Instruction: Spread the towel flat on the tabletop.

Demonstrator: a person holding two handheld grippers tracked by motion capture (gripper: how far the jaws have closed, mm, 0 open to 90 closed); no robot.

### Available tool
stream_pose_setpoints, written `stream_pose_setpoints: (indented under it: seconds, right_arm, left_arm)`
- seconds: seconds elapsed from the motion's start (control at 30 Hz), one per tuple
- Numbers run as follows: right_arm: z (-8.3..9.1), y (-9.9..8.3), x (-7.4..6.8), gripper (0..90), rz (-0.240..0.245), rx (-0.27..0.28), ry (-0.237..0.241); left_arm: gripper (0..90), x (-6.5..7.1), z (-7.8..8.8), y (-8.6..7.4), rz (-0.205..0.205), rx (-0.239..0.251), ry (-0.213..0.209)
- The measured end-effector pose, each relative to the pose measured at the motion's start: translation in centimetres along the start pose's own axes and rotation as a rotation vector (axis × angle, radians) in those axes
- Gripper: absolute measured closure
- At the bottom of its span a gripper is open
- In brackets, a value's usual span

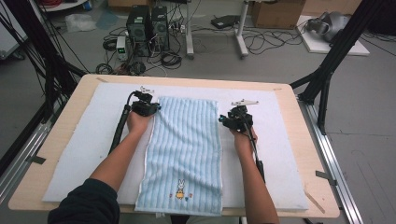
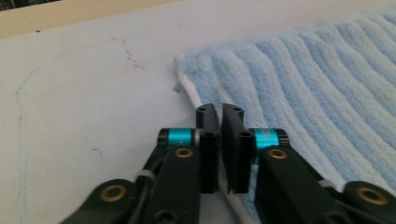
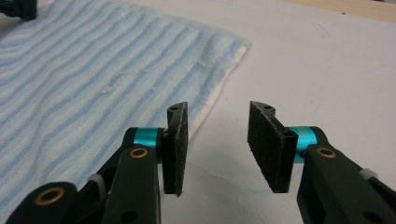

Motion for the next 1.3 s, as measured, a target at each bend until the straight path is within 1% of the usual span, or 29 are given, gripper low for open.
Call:
stream_pose_setpoints:
  seconds: [0.03, 0.07, 0.1, 0.13, 0.2, 0.23, 0.27, 0.3, 0.33, 0.4, 0.43, 0.53, 0.6, 0.67, 0.7, 0.73, 0.77, 0.8, 0.83, 0.87, 0.93, 1.0, 1.03, 1.07, 1.1, 1.17, 1.2, 1.23, 1.3]
  right_arm:
    - [-0.2, 0.0, -0.2, 58.8, 0.005, -0.002, 0.008]
    - [-0.5, 0.0, -0.3, 59.4, 0.012, -0.005, 0.009]
    - [-0.7, -0.1, -0.4, 60.0, 0.013, -0.009, 0.018]
    - [-1.1, -0.1, -0.6, 60.6, 0.005, -0.014, 0.032]
    - [-1.9, -0.4, -1.0, 63.2, 0.011, -0.040, 0.048]
    - [-2.3, -0.5, -1.1, 65.8, 0.020, -0.054, 0.047]
    - [-2.7, -0.6, -1.3, 70.0, 0.040, -0.075, 0.044]
    - [-3.0, -0.6, -1.4, 77.1, 0.057, -0.083, 0.035]
    - [-3.0, -0.5, -1.5, 84.2, 0.061, -0.086, 0.040]
    - [-3.3, -0.2, -1.6, 86.1, 0.097, -0.101, -0.005]
    - [-3.5, 0.0, -1.6, 86.4, 0.100, -0.101, -0.022]
    - [-4.1, 0.5, -0.8, 86.4, 0.088, -0.093, -0.071]
    - [-4.4, 0.9, -0.2, 86.2, 0.084, -0.083, -0.107]
    - [-4.6, 1.1, 0.3, 81.9, 0.058, -0.065, -0.115]
    - [-4.5, 1.1, 0.3, 79.6, 0.046, -0.057, -0.113]
    - [-4.4, 1.1, 0.3, 73.9, 0.038, -0.054, -0.100]
    - [-4.2, 1.1, 0.3, 71.5, 0.027, -0.053, -0.089]
    - [-3.9, 1.0, 0.2, 69.1, 0.025, -0.051, -0.076]
    - [-3.6, 1.0, 0.1, 65.7, 0.029, -0.044, -0.069]
    - [-3.2, 1.0, 0.0, 63.5, 0.023, -0.037, -0.057]
    - [-2.5, 1.0, -0.2, 61.7, 0.021, -0.020, -0.038]
    - [-1.8, 1.0, -0.5, 58.3, 0.025, -0.010, -0.010]
    - [-1.4, 0.9, -0.7, 58.3, 0.027, -0.007, 0.002]
    - [-1.0, 0.8, -0.8, 58.3, 0.042, -0.003, 0.006]
    - [-0.6, 0.6, -1.0, 58.3, 0.053, 0.002, 0.012]
    - [0.1, 0.2, -1.3, 58.5, 0.058, -0.002, 0.031]
    - [0.3, 0.0, -1.4, 58.9, 0.071, -0.006, 0.037]
    - [0.4, -0.3, -1.5, 59.1, 0.070, -0.010, 0.044]
    - [0.4, -0.7, -1.6, 61.1, 0.061, -0.024, 0.059]
  left_arm:
    - [66.6, -0.1, 0.0, 0.0, 0.025, -0.002, -0.009]
    - [62.6, -0.2, 0.1, 0.0, 0.045, -0.008, -0.022]
    - [57.7, -0.4, 0.3, -0.1, 0.055, -0.023, -0.034]
    - [55.0, -0.4, 0.4, -0.2, 0.058, -0.031, -0.049]
    - [53.2, -0.3, 0.7, -0.4, 0.059, -0.046, -0.063]
    - [52.9, -0.3, 1.0, -0.6, 0.053, -0.050, -0.075]
    - [53.0, -0.2, 1.1, -0.7, 0.058, -0.051, -0.078]
    - [53.0, -0.1, 1.2, -0.9, 0.056, -0.052, -0.081]
    - [53.3, -0.1, 1.4, -1.1, 0.057, -0.048, -0.080]
    - [55.9, -0.1, 1.6, -1.2, 0.060, -0.039, -0.082]
    - [56.4, -0.2, 1.7, -1.3, 0.060, -0.045, -0.083]
    - [56.7, 0.0, 1.9, -1.4, 0.074, -0.052, -0.098]
    - [56.0, 0.3, 2.1, -1.4, 0.071, -0.050, -0.104]
    - [55.8, 0.6, 2.1, -1.3, 0.060, -0.042, -0.111]
    - [56.1, 0.9, 2.1, -1.3, 0.055, -0.036, -0.114]
    - [58.5, 1.1, 2.0, -1.3, 0.044, -0.031, -0.117]
    - [63.6, 1.5, 1.8, -1.4, 0.024, -0.032, -0.116]
    - [68.5, 1.8, 1.8, -1.4, -0.018, -0.023, -0.078]
    - [76.9, 2.0, 1.8, -1.3, -0.047, -0.015, -0.080]
    - [85.7, 2.2, 1.7, -1.2, -0.045, -0.017, -0.073]
    - [86.4, 2.4, 1.5, -1.0, -0.066, -0.012, -0.043]
    - [86.5, 2.0, 1.1, -0.7, -0.058, -0.005, -0.015]
    - [86.5, 1.7, 0.9, -0.6, -0.053, -0.002, 0.001]
    - [86.5, 1.3, 0.6, -0.5, -0.051, 0.001, 0.014]
    - [86.4, 0.9, 0.4, -0.4, -0.043, 0.000, 0.012]
    - [84.8, 0.2, 0.0, -0.4, 0.002, 0.005, -0.002]
    - [77.2, 0.0, 0.0, -0.4, 0.026, 0.004, 0.000]
    - [65.6, -0.1, 0.1, -0.4, 0.037, 0.003, -0.015]
    - [58.7, -0.2, 0.5, -0.4, 0.050, -0.010, -0.033]
Point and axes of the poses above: each handheld gripper's, and its own axes: z roughly backward along the jaws, y roughly out of its top, x roughly to its right, the point moved 4 cm from there along -z, roughly forward along the jaws, and after that the axes turned 13 degrees about y, right-handed, at the moved point
